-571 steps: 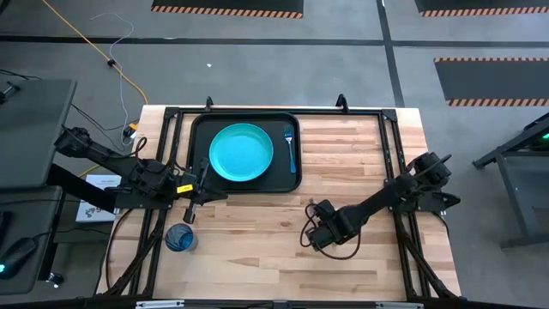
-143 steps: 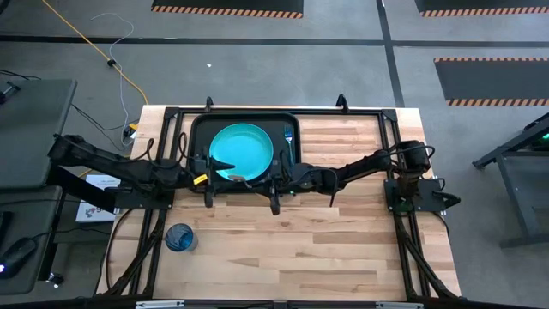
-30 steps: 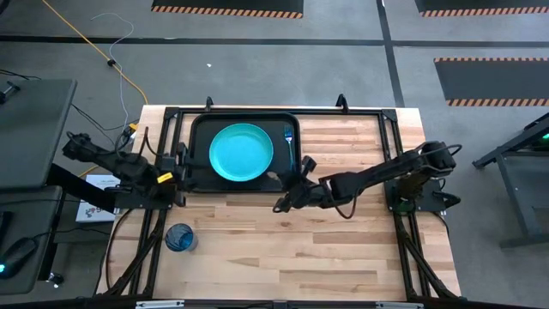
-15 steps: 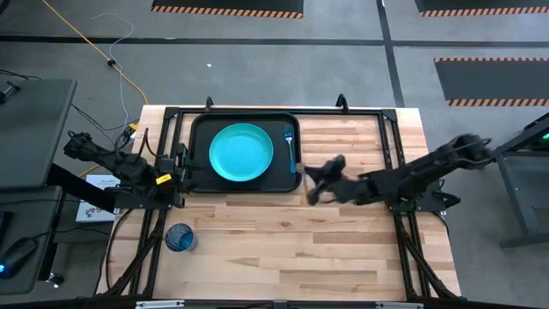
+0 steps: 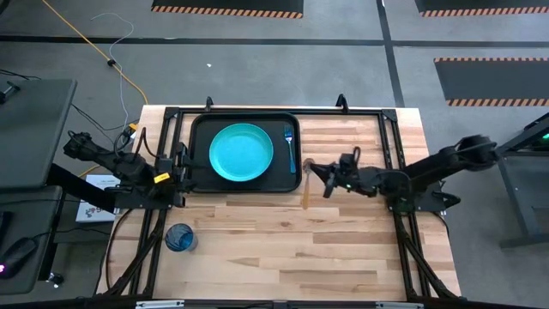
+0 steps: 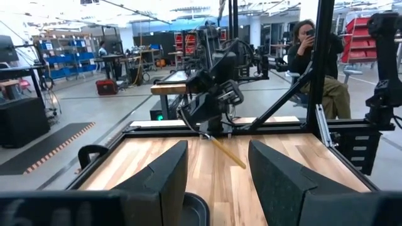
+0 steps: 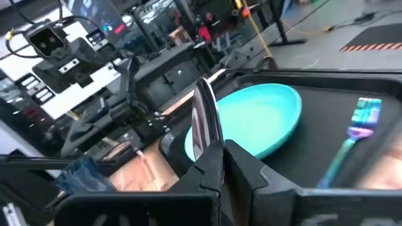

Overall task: Pick and place plate/cup/fork/spoon on tray
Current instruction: Put the orange spoon on the black serving tray beside the blue fork

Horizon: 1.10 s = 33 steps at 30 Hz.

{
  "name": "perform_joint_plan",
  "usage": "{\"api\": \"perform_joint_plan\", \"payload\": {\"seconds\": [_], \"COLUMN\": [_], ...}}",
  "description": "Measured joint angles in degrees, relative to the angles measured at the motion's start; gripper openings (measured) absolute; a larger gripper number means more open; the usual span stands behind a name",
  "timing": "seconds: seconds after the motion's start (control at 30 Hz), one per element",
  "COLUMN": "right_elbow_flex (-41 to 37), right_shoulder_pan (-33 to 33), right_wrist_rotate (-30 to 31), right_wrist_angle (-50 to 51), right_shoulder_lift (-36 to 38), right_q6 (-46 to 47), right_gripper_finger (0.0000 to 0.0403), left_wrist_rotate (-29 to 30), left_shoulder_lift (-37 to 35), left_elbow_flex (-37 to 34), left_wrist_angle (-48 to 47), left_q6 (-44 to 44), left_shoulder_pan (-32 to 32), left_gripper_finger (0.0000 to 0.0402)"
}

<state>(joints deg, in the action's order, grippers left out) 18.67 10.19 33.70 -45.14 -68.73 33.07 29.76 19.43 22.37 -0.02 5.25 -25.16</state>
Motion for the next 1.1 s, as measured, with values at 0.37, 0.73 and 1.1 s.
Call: {"api": "perform_joint_plan", "payload": {"seconds": [0.37, 0.73, 1.1], "right_elbow_flex": [17.3, 23.8, 23.7], "right_shoulder_pan": [-19.0, -33.4, -33.9], "right_wrist_rotate": [-27.3, -41.1, -36.6], "right_wrist_angle": [-0.2, -0.2, -2.7], "right_shoulder_lift": [-21.3, -35.2, -42.1], "right_q6": [0.1, 8.5, 11.8], "right_gripper_finger": [0.0, 0.0, 0.0], "left_wrist_rotate": [0.0, -0.9, -0.7], "left_shoulder_lift": [0.2, 0.3, 0.6], "left_elbow_flex": [0.0, 0.0, 0.0], "left_wrist_angle": [-0.1, -0.3, 0.4], "left_q6": [0.5, 0.4, 0.6], "left_shoulder_pan": [0.0, 0.0, 0.0], "left_gripper_finger": [0.0157, 0.0157, 0.0157]}}
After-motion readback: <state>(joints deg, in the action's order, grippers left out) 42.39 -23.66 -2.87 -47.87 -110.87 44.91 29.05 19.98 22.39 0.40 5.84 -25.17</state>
